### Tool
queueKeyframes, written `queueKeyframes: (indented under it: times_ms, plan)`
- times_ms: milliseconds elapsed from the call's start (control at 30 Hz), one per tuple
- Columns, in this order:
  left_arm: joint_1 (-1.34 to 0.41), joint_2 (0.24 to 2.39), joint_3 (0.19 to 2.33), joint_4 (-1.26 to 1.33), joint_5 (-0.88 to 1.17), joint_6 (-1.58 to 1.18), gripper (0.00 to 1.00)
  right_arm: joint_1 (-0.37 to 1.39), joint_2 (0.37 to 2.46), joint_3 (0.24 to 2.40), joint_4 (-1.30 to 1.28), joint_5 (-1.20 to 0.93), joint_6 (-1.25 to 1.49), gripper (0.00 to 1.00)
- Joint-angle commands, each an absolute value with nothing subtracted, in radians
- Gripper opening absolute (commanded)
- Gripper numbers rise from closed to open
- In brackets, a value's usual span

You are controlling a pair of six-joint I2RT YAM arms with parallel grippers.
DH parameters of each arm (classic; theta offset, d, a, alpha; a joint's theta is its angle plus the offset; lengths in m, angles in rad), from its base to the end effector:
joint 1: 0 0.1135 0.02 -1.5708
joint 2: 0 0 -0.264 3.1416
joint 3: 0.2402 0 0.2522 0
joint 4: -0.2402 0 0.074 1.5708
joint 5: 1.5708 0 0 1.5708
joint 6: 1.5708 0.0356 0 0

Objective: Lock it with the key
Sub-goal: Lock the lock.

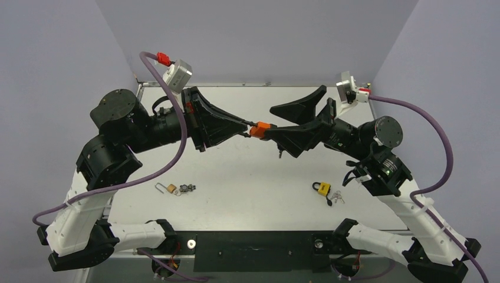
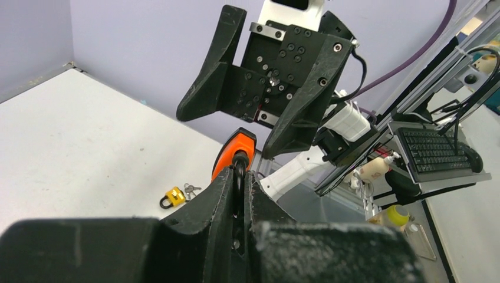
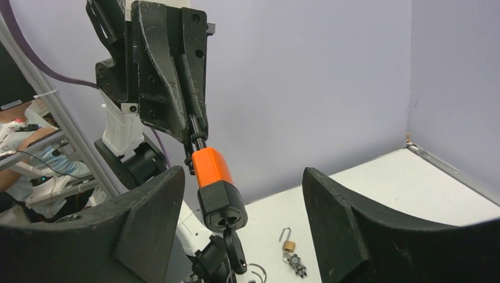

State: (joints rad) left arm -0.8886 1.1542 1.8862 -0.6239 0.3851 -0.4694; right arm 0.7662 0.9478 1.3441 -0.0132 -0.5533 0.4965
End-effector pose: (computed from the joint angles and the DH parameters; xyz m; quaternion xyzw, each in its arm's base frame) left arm 0.0915 -0.1339 0.5748 0.2757 0.6115 -0.5582 0.4882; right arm 0.1063 0.1282 0.5168 -0.2967 0.5030 0.5940 0.5534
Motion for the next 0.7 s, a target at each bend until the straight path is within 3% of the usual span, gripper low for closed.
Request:
queueKeyframes:
  times_ms: [0, 167, 467, 667]
  plan:
    - [-0.891, 1.149, 1.918, -0.456, 0.347, -0.541, 0.00, 0.763, 0.985, 1.391, 0.139, -0.641, 0.549, 0.65]
    - [-0.891, 1.153, 1.919, -0.428, 0.341, -0.557, 0.00, 0.763, 0.992, 1.364, 0.171, -0.668, 0.568, 0.62]
    - [-0.886, 1.158, 1.921, -0.429, 0.338, -0.559, 0.00, 0.762, 0.976, 1.343, 0.234, -0.694, 0.621, 0.43]
    - [-0.881, 1.149, 1.904, -0.410, 0.335, -0.567, 0.00, 0.762, 0.972, 1.313, 0.269, -0.703, 0.649, 0.46]
